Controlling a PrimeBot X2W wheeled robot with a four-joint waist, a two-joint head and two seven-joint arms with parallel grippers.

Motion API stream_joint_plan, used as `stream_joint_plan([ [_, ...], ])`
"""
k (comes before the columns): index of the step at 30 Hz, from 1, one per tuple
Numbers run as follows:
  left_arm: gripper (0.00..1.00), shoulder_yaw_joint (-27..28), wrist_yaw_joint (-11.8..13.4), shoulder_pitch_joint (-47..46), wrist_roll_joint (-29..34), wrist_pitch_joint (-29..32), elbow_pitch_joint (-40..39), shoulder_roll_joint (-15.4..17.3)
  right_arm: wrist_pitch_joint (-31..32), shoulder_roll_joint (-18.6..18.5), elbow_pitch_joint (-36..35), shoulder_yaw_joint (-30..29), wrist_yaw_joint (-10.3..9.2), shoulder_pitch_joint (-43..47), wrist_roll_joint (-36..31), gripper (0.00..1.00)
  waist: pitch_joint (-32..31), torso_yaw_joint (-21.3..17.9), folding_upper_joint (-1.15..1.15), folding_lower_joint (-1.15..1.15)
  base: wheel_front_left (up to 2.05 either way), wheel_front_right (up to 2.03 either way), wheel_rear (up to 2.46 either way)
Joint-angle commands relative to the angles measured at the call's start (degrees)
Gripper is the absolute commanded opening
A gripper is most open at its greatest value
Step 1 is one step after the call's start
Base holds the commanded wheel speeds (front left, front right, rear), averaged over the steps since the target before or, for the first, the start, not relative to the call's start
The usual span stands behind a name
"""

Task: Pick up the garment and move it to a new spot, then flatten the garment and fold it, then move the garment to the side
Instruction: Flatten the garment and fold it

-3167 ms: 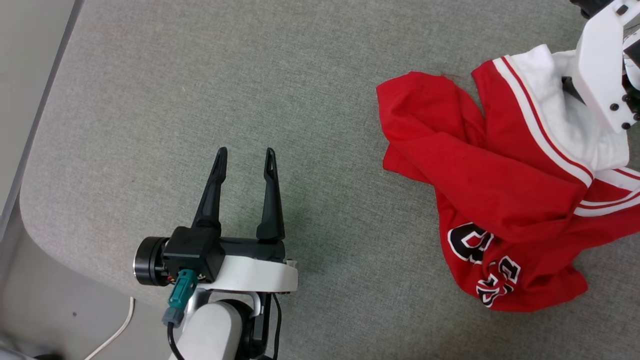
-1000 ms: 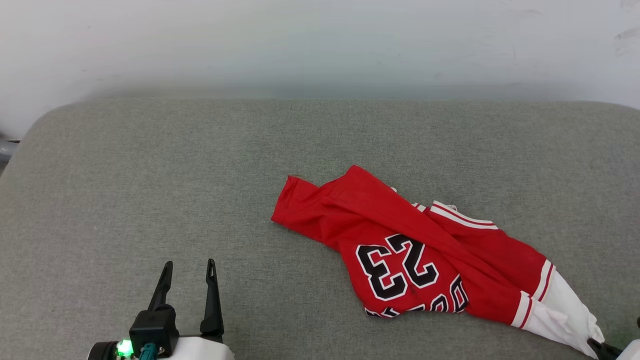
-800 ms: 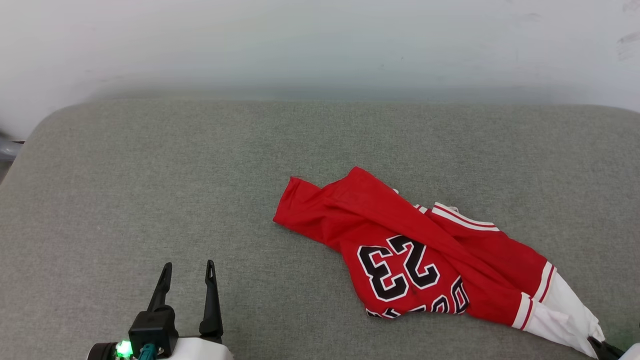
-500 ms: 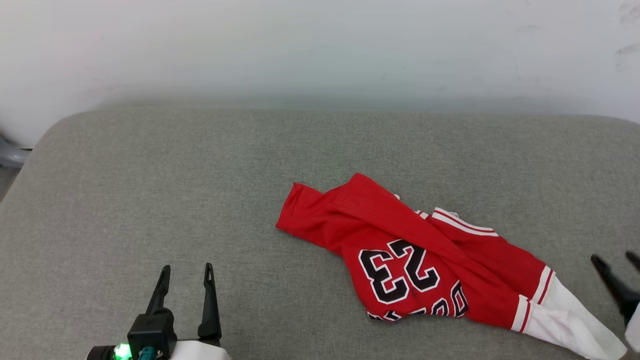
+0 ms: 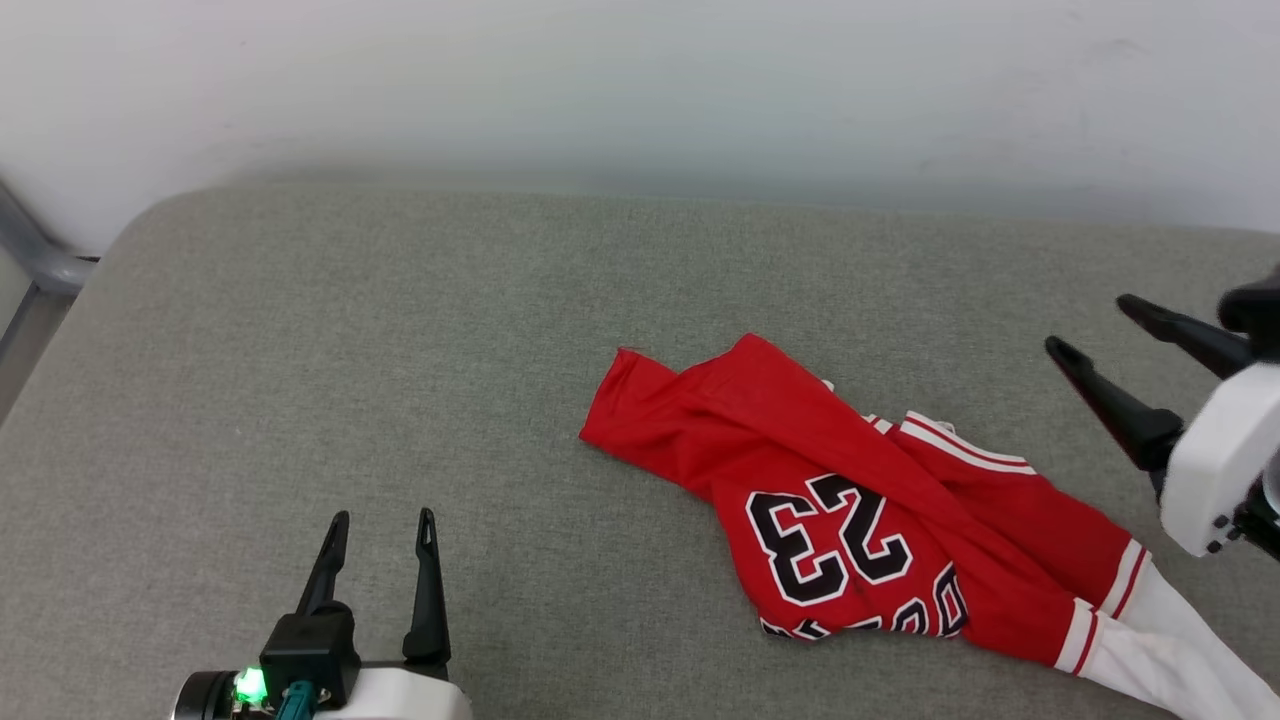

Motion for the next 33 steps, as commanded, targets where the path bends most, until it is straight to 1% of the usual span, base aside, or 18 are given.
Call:
stream_joint_plan([
  [1, 1.00, -0.16, -0.15, -0.99, 0.27, -0.15, -0.30, -0.01, 2.03, -0.38, -0.54, 1.95, -0.06, -2.00, 0.61, 1.00, 1.04, 0.70, 0.00, 0.00, 0.00, 0.00, 0.00],
  [6, 1.00, -1.12, 0.14, -3.01, 0.03, -0.15, -0.85, -0.02, 10.86, -1.18, -0.73, 12.03, -0.06, -11.54, 2.16, 1.00, 4.29, 2.22, 0.00, 0.00, 0.00, 0.00, 0.00],
  [9, 1.00, -2.26, 0.50, -4.46, -0.50, -0.15, -1.07, -0.03, 15.58, -1.53, 0.77, 18.39, -0.06, -17.66, 3.42, 1.00, 6.44, 3.36, 0.00, 0.00, 0.00, 0.00, 0.00],
  [14, 1.00, -4.11, 1.26, -6.65, -1.39, -0.15, -1.31, -0.01, 21.64, -0.90, 5.06, 28.20, -0.06, -26.25, 5.64, 1.00, 9.81, 5.34, 0.00, 0.00, 0.00, 0.00, 0.00],
  [17, 1.00, -5.24, 1.78, -7.89, -2.00, -0.16, -1.62, -0.03, 22.65, 0.11, 8.24, 32.98, -0.06, -31.27, 6.63, 1.00, 11.93, 6.55, 0.00, 0.00, 0.00, 0.00, 0.00],
  [25, 1.00, -8.76, 3.50, -11.27, -3.73, -0.16, -2.51, -0.03, 22.19, 3.30, 17.22, 44.13, -0.06, -42.45, 8.08, 1.00, 17.39, 10.45, 0.00, 0.00, 0.00, 0.00, 0.00],
  [29, 1.00, -10.00, 4.29, -12.33, -4.77, -0.16, -2.82, -0.03, 22.26, 4.51, 22.37, 49.48, -0.06, -45.75, 8.35, 1.00, 19.54, 11.85, 0.00, 0.00, 0.00, 0.00, 0.00],
  [33, 1.00, -10.84, 4.81, -13.07, -5.34, -0.16, -2.80, -0.02, 22.87, 5.24, 27.06, 53.27, -0.06, -45.56, 9.23, 1.00, 20.92, 12.82, 0.00, 0.00, 0.00, 0.00, 0.00],
])
